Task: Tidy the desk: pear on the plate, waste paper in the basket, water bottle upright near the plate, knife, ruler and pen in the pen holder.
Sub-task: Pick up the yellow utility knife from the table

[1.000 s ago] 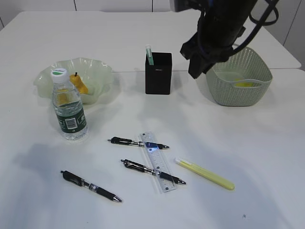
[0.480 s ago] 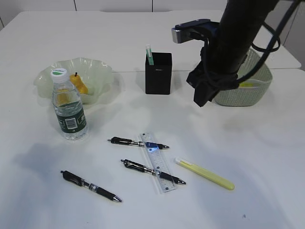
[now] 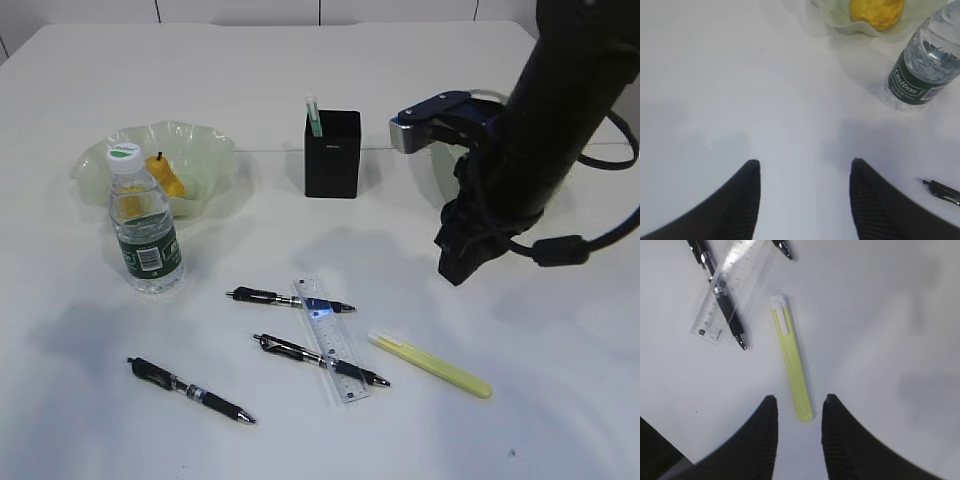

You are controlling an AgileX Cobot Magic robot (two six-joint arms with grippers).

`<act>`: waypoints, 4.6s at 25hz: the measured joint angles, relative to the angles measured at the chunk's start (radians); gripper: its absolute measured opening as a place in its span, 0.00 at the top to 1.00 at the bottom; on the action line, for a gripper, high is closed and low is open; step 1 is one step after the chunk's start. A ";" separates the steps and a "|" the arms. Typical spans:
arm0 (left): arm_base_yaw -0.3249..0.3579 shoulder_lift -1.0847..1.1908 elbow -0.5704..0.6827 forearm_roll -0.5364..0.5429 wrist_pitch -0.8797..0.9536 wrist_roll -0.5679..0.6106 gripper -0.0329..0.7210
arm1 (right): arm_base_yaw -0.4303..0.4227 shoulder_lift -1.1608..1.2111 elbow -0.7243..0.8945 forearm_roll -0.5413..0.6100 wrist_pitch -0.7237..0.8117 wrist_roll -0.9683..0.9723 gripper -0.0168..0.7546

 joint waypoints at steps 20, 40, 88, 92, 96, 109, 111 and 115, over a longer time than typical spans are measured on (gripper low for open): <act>0.000 0.000 0.000 0.007 0.002 0.000 0.42 | 0.000 -0.066 0.174 0.042 -0.196 -0.170 0.68; 0.000 0.000 0.000 0.007 0.032 0.000 0.42 | 0.007 0.107 0.174 0.145 -0.208 -0.265 0.60; 0.000 0.000 0.000 -0.002 0.054 0.000 0.42 | 0.048 0.338 -0.050 0.034 -0.094 -0.338 0.60; 0.000 0.000 0.000 -0.002 0.054 0.000 0.42 | 0.048 0.347 -0.052 0.034 -0.094 -0.338 0.60; 0.000 0.000 0.000 -0.002 0.054 0.000 0.42 | 0.048 0.349 -0.051 0.034 -0.092 -0.338 0.60; 0.000 0.000 0.000 -0.002 0.057 0.000 0.42 | 0.048 0.349 -0.051 0.034 -0.090 -0.338 0.60; 0.000 0.000 0.000 -0.002 0.058 0.000 0.42 | 0.048 0.349 -0.051 0.036 -0.090 -0.338 0.60; 0.000 0.000 0.000 -0.002 0.060 0.000 0.42 | 0.048 0.349 -0.051 0.041 -0.090 -0.333 0.60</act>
